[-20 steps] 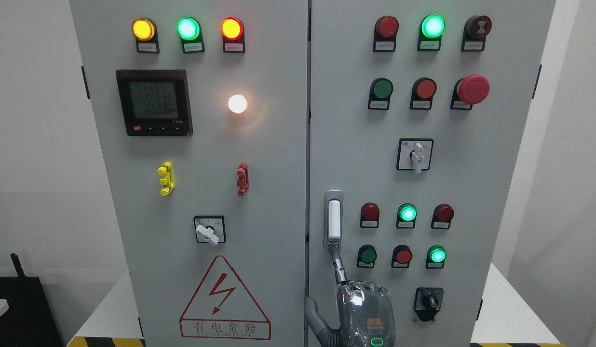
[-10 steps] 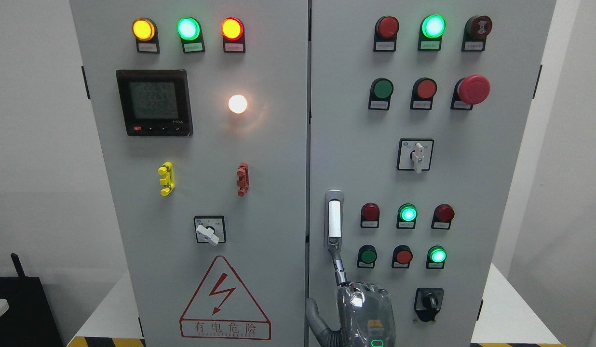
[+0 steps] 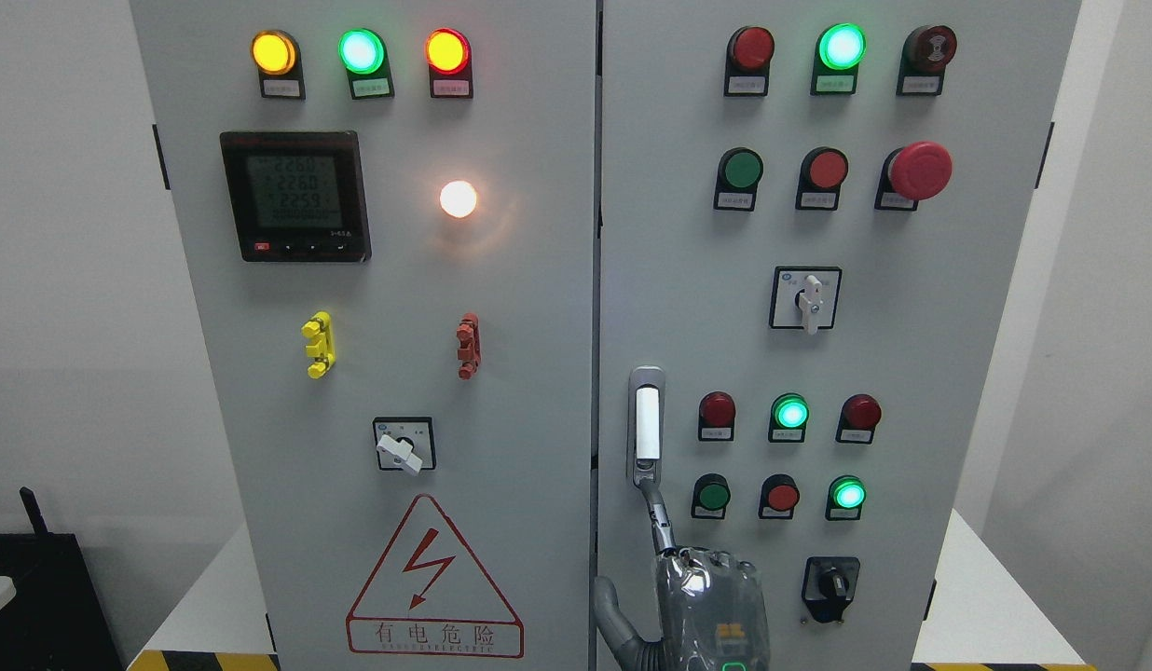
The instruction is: Release door handle
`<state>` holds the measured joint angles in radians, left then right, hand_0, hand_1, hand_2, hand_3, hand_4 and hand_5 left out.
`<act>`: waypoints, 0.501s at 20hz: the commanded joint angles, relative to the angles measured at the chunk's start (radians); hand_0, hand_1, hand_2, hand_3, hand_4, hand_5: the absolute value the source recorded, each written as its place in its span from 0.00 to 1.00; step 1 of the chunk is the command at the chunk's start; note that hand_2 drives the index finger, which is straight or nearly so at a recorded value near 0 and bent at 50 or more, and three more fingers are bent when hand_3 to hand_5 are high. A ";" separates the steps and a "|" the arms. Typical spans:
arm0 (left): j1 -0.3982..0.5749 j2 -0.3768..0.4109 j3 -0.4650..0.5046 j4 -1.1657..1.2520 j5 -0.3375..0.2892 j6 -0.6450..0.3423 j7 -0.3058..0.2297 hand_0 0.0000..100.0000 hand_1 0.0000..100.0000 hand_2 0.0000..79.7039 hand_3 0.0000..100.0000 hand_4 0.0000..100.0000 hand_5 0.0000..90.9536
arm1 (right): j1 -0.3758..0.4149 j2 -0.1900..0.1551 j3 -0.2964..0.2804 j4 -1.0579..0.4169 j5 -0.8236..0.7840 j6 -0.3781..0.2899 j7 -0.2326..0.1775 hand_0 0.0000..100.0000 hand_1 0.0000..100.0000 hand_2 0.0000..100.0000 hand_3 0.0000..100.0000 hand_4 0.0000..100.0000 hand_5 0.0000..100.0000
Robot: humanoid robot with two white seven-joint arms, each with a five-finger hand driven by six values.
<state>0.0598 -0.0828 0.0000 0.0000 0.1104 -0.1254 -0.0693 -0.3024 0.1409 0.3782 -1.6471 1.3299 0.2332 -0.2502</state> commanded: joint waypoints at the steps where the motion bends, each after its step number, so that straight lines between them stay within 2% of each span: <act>1: 0.000 0.000 -0.012 -0.015 0.000 0.000 0.000 0.12 0.39 0.00 0.00 0.00 0.00 | -0.001 0.000 0.001 -0.028 0.000 -0.005 -0.007 0.39 0.37 0.08 1.00 1.00 0.99; 4: 0.000 0.000 -0.012 -0.015 0.000 0.000 0.000 0.12 0.39 0.00 0.00 0.00 0.00 | 0.000 0.000 -0.001 -0.028 0.000 -0.021 -0.050 0.40 0.37 0.11 1.00 1.00 0.99; 5: 0.000 0.000 -0.012 -0.015 0.000 0.000 0.000 0.12 0.39 0.00 0.00 0.00 0.00 | 0.003 0.000 -0.002 -0.028 -0.001 -0.029 -0.061 0.41 0.37 0.17 1.00 1.00 0.98; 7: 0.000 0.000 -0.012 -0.015 0.000 0.000 0.000 0.12 0.39 0.00 0.00 0.00 0.00 | 0.022 0.000 -0.002 -0.043 -0.003 -0.035 -0.064 0.41 0.37 0.22 1.00 1.00 0.98; 10: 0.000 0.000 -0.012 -0.015 0.000 0.000 0.000 0.12 0.39 0.00 0.00 0.00 0.00 | 0.036 0.000 -0.002 -0.069 -0.003 -0.035 -0.067 0.42 0.38 0.31 1.00 0.93 0.97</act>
<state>0.0598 -0.0828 0.0000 0.0000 0.1103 -0.1254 -0.0691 -0.2869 0.1411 0.3774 -1.6714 1.3282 0.2011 -0.3096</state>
